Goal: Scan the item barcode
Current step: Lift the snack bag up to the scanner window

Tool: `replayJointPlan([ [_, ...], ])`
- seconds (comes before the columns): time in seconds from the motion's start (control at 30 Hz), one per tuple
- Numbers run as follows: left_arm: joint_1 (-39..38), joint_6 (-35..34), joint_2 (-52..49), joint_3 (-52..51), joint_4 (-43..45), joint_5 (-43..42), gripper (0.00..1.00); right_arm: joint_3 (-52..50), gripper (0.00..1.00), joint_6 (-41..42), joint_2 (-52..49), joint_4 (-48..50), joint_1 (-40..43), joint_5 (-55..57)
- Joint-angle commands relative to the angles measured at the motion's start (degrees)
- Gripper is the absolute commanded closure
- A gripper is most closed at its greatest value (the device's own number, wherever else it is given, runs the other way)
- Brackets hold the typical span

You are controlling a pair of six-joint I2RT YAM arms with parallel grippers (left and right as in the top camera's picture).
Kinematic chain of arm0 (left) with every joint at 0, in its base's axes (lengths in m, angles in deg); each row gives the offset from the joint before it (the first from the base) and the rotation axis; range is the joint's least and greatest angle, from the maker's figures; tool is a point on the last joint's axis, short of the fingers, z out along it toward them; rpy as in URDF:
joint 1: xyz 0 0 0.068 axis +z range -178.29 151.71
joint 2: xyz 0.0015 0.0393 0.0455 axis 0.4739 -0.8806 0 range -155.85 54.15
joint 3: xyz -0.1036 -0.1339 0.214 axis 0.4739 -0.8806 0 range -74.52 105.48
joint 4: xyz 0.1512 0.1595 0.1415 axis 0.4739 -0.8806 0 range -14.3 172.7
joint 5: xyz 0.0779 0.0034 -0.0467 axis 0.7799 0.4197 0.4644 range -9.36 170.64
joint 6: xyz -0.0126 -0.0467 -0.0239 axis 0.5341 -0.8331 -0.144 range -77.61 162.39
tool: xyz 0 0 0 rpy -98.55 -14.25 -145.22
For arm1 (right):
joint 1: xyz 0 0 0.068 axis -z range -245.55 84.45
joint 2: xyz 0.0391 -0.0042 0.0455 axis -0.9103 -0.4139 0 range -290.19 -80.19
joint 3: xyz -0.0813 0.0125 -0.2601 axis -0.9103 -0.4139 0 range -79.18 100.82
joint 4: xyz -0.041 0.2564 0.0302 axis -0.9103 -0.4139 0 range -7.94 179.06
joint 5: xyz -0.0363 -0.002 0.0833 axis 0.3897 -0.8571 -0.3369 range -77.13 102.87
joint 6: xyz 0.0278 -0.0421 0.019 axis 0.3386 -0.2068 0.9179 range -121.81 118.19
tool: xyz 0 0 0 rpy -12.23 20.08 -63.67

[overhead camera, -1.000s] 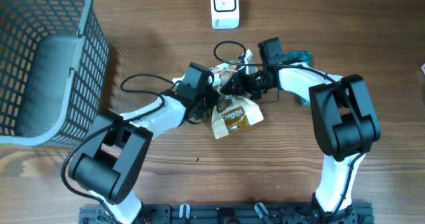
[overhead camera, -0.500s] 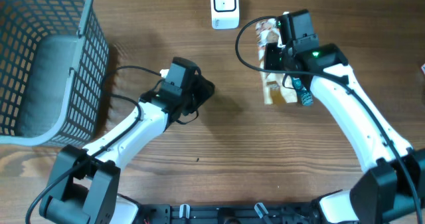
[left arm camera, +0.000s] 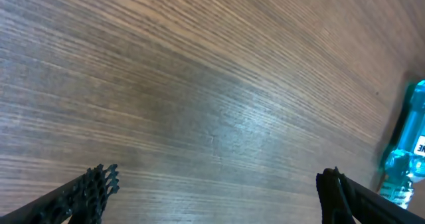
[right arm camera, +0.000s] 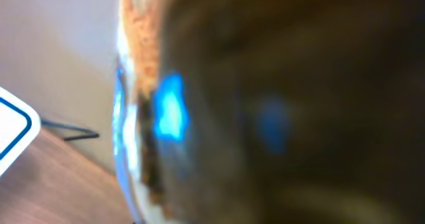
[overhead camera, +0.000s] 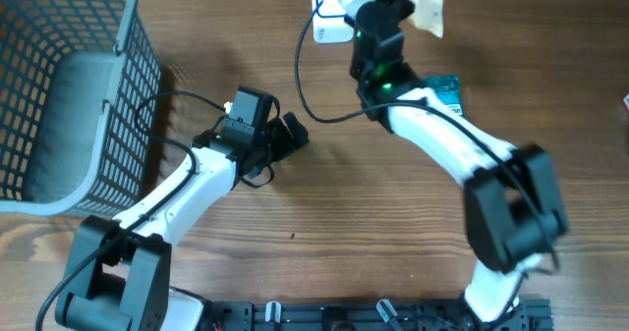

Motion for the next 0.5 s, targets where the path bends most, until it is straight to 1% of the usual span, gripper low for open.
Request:
replayJointPlan([
  [0.0,0.4,1.2,1.0,-0.2,-0.2,0.4,0.0,0.5,0.96,-15.0,-6.1,6.8,0.0,-4.5],
  [0.1,0.4,1.2,1.0,-0.2,-0.2,0.4,0.0,0.5,0.95,-14.1,-9.2,8.2,0.0,-9.9],
  [0.13,0.4,1.2,1.0,-0.2,-0.2,0.4,0.0,0.5,0.95,-12.7,-9.5,8.3,0.0,-11.7],
  [0.2,0.4,1.2,1.0,-0.2,-0.2,0.4,0.0,0.5,0.95,-8.5,-9.8,8.4,0.0,-13.8],
  [0.23,0.4,1.2,1.0,-0.2,-0.2,0.4,0.0,0.5,0.95,-4.1,-9.8,8.4,0.0,-14.5],
  [0.33,0.4,1.2,1.0,-0.2,-0.2,0.4,0.0,0.5,0.96,1.2,-9.9,7.9,0.0,-16.3],
  [0.4,0.4,1.2,1.0,-0.2,-0.2,0.4,0.0,0.5,0.95,2.4,-9.9,6.8,0.0,-19.0],
  [0.47,0.4,1.2,1.0,-0.2,-0.2,0.4,0.0,0.5,0.96,2.4,-9.9,6.8,0.0,-19.2],
])
